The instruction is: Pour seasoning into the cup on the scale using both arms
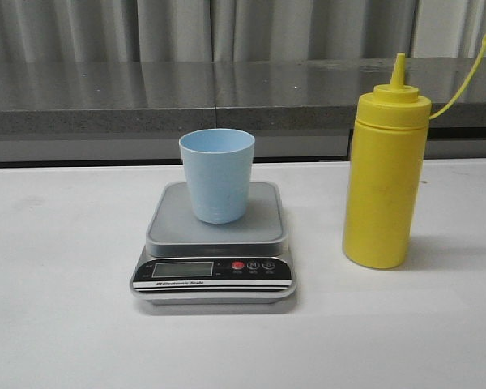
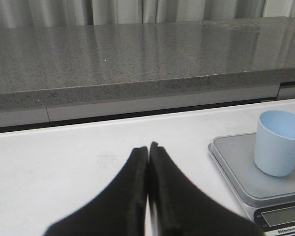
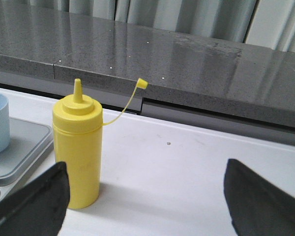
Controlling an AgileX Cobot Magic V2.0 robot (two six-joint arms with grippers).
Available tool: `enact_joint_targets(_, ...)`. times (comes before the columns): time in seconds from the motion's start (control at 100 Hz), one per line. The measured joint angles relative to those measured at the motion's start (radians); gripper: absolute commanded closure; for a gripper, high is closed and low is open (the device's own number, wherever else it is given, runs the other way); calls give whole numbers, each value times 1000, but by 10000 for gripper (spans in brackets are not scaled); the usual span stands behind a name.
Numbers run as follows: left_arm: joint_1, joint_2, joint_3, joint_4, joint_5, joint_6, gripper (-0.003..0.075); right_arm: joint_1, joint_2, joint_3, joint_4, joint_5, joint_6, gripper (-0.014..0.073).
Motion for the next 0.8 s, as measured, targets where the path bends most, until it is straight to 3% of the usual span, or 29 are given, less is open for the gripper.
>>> enact_joint_targets(0.15, 0, 0, 0, 0, 0, 0, 738, 0, -74, 9, 0, 26, 0, 90)
enact_joint_targets(0.43, 0, 0, 0, 0, 0, 0, 738, 0, -84, 9, 0, 35, 0, 670)
enact_joint_targets(0.8, 0, 0, 0, 0, 0, 0, 738, 0, -84, 9, 0, 37, 0, 661)
